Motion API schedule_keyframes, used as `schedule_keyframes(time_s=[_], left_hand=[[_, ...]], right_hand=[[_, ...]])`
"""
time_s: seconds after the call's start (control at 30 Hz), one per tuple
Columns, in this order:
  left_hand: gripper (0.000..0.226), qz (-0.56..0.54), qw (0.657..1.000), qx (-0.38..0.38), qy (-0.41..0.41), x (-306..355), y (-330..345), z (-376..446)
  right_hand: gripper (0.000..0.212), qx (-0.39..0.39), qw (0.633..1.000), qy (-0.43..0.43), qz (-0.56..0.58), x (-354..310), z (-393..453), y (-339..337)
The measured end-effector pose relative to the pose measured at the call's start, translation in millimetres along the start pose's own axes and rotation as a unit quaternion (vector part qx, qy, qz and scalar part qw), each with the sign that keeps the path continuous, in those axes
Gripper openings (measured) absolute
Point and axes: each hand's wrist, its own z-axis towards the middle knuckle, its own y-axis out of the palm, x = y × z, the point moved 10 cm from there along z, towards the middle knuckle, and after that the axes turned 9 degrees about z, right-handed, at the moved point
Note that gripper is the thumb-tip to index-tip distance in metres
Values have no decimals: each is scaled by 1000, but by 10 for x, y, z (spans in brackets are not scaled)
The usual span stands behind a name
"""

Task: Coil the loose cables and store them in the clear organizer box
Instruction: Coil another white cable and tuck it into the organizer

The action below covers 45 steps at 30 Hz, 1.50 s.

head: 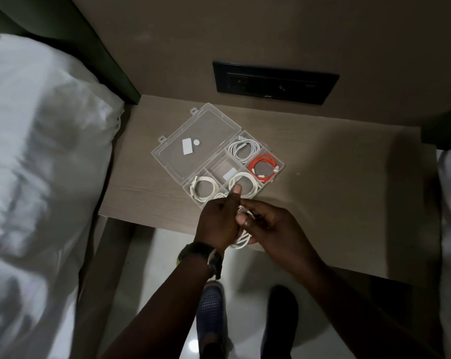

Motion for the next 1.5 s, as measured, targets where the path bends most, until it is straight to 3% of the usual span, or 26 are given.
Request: schedule_keyframes(time_s=[0.1, 0.2, 0.37, 0.43, 0.6, 0.67, 0.77, 0.87, 1.03, 1.13, 1.33, 1.5], left_hand=[[57, 41, 996, 77, 24, 31, -161, 147], [48, 53, 986, 145, 62, 84, -290, 257], [40, 69, 968, 194, 141, 213, -368, 397], [38, 63, 965, 208, 146, 199, -421, 456], [26, -63, 981, 138, 125, 98, -397, 628], [27, -16, 981, 133, 140, 124, -430, 698], [39, 128, 967, 132, 177, 231, -441, 843], [45, 189, 956, 139, 177, 335, -451, 978], [35, 305, 910, 168, 224, 386, -487, 1077], [23, 265, 931, 165, 190, 242, -503, 1065], [26, 260, 929, 145, 219, 198, -468, 999], [6, 267, 932, 169, 178, 80, -532, 985]], right_hand=[[33, 78, 995, -21, -54, -85, 90, -37], [22, 109, 992, -13, -65, -144, 262, -41], [4, 100, 995, 21, -16, -155, 638, -16], [12, 94, 995, 20, -21, -171, 769, 14], [22, 152, 987, 8, -52, -153, 1154, -151], [8, 166, 985, 1, -52, -130, 1309, -174], [13, 173, 979, -20, -104, -159, 1508, -156], [10, 173, 975, -46, -134, -187, 1660, -122], [6, 173, 941, -143, -252, -367, 1658, -39], [8, 147, 921, -168, -318, -357, 1639, 48], [3, 155, 925, -154, -311, -267, 1717, 24], [15, 135, 907, -182, -354, -348, 1669, 89]])
